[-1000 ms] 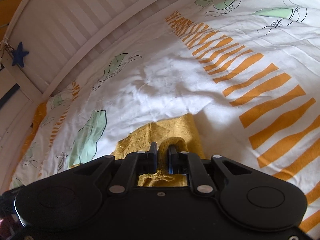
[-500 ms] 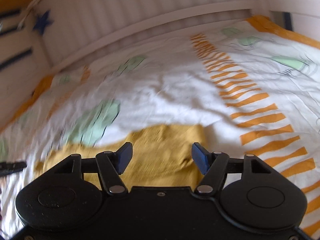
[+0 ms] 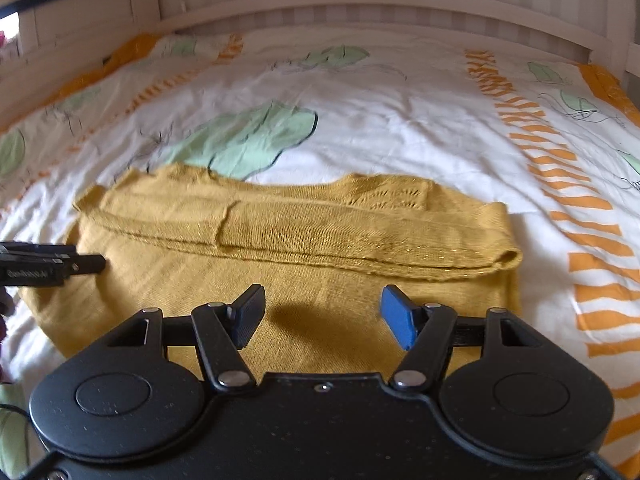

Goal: Fold small clothes

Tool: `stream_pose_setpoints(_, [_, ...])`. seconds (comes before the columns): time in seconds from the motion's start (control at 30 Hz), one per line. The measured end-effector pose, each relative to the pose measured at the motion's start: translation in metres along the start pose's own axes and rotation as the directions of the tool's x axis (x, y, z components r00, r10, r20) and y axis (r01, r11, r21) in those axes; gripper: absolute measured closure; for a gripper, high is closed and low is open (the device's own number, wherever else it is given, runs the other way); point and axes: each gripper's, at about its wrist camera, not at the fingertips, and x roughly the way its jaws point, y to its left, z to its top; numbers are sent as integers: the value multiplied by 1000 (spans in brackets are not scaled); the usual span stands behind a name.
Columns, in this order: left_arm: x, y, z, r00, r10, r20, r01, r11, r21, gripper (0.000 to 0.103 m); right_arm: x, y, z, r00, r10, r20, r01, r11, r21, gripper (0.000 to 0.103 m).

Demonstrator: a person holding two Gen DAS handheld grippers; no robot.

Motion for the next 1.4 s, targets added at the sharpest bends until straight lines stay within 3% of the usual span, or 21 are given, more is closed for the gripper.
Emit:
stream_pose_setpoints(0.17, [0,3,-1,1000,-7,2,7,1000,-5,35,24,5,13,999,-43,-16,42,998,-40,34])
stream_pose_setpoints(0.47, [-1,5,-1,1000,-16,0,16,1000,-23,35,71,-25,61,991,-118,-56,122,989,85,34])
stream_pose_setpoints(0.6, [-1,6,0,1000,-23,-3,23,999,-28,35,60,-41,64,991,-136,-9,136,977,164,34])
stream_pose_setpoints(0.77, [-1,4,2,1000,-17,-12,17,1000,-24,35,16,-40,42,991,-96,94,78,981,180,34])
stream_pose_setpoints(0.93, [0,3,3,1000,-13,-18,13,1000,-17,35,-16,-29,-5,989,-86,125,68,988,136,34])
stream_pose_setpoints(1.13, [1,0,6,1000,-3,-29,2,1000,-8,34,-14,-30,-35,983,-118,138,98,985,143,33])
stream_pose_setpoints(1.3, [3,4,13,998,-9,-63,7,999,-36,34,-9,-28,-42,980,-104,168,83,989,126,19])
stream_pose_setpoints(1.4, [6,7,19,997,-12,-81,7,998,-64,34,-8,-27,-48,979,-102,174,81,989,127,18])
